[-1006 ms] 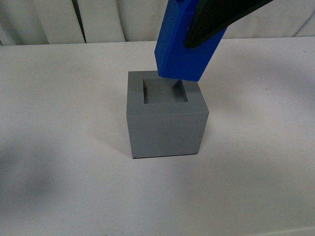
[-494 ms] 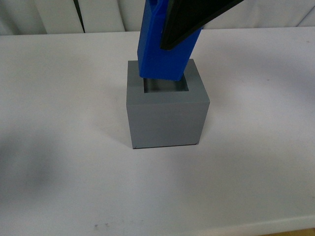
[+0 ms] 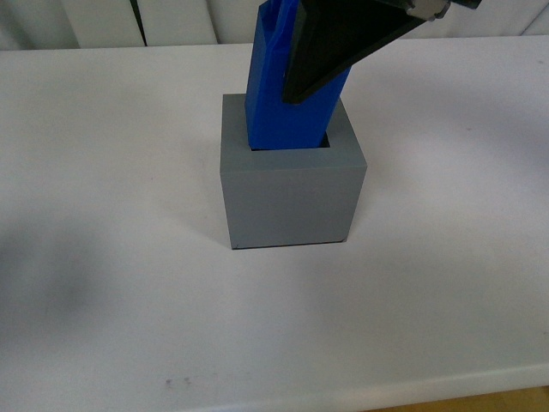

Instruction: Insert blue part into gray base

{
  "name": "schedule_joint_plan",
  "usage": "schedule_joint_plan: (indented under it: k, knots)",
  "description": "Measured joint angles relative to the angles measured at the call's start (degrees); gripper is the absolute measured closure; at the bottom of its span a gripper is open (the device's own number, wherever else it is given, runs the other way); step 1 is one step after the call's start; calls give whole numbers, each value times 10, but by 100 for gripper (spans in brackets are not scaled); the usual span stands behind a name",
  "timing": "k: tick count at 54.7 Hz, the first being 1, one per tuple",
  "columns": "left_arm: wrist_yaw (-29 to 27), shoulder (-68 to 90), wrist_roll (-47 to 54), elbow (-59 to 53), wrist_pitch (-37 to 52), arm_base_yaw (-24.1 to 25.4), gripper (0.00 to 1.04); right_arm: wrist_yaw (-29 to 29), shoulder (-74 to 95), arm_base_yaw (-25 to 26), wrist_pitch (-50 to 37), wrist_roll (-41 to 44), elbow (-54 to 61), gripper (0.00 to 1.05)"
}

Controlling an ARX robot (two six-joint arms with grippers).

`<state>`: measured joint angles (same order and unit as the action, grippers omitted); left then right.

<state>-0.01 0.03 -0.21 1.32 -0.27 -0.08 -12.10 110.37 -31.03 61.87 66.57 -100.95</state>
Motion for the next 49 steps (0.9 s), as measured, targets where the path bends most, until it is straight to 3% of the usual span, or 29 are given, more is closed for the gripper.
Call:
schedule_joint_plan:
  k: [32, 42, 49]
  knots:
    - [0, 0, 0, 0, 0, 0, 6, 0, -5, 10, -4, 5, 28, 57]
    - [0, 0, 0, 0, 0, 0, 6, -23, -5, 12, -7, -9, 21, 23]
    - [0, 0, 0, 0, 0, 0, 6, -52, -8, 23, -7, -21, 8, 5]
